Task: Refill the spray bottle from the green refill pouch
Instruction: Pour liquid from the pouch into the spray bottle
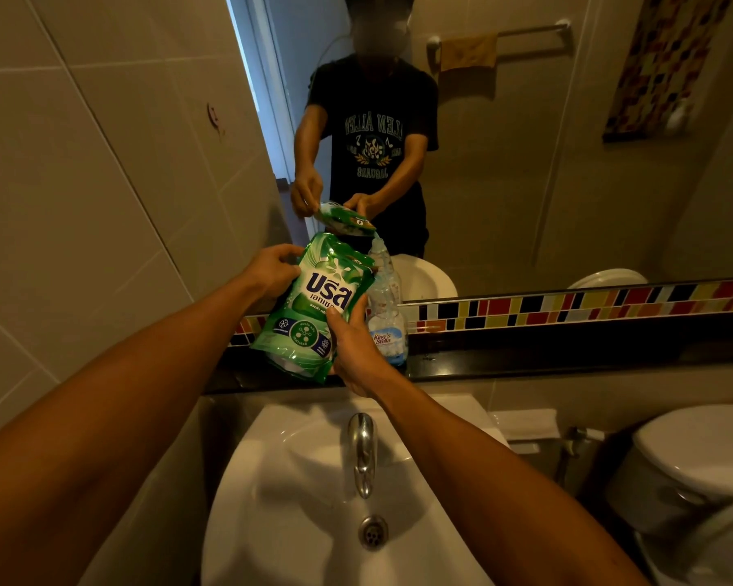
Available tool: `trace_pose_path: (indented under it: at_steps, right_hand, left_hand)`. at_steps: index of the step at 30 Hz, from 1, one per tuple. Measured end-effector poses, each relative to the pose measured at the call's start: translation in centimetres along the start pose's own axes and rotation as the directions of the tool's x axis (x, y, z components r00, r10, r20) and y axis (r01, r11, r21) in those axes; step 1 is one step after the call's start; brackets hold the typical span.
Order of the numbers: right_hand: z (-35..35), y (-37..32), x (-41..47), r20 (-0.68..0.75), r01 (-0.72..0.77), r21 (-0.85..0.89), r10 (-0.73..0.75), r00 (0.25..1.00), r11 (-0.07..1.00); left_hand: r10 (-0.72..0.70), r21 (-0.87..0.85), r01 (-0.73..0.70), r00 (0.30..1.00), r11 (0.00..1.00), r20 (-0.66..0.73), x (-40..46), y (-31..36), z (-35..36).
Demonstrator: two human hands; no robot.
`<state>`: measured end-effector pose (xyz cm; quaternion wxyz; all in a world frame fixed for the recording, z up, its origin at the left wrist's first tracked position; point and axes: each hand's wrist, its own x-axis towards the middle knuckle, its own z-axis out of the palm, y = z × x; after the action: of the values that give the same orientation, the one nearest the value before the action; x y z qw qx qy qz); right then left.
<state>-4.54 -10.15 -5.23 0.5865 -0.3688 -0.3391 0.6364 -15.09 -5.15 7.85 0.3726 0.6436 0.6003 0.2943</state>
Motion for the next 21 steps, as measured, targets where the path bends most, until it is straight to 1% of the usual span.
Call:
trace_pose_path:
  at_steps: [7, 11, 15, 21]
  right_hand:
    - [0.18, 0.03, 0.16, -0.005, -0.006, 0.001, 0.006, 1.000, 1.000]
    - [0.32, 0.10, 0.26, -0.008, 0.005, 0.015, -0.005, 1.000, 1.000]
    - [0.45, -0.08, 0.20, -0.002, 0.009, 0.035, -0.009, 1.000, 0.999]
    - [0.60, -0.32, 0.00, 0.010, 0.002, 0.013, -0.003, 1.000, 1.000]
  left_hand:
    - [0.003, 0.032, -0.003, 1.000, 0.999, -0.009, 0.11, 0.08, -0.04]
    - [0.030, 0.088, -0.029, 1.000, 0.996, -0.006, 0.45, -0.07, -0.35]
    - [0.021, 0.070, -0.020, 1.000, 0.997, -0.005, 0.44, 0.00, -0.42]
    - [0.026, 0.097, -0.026, 1.000, 0.995, -0.003, 0.72, -0.06, -0.65]
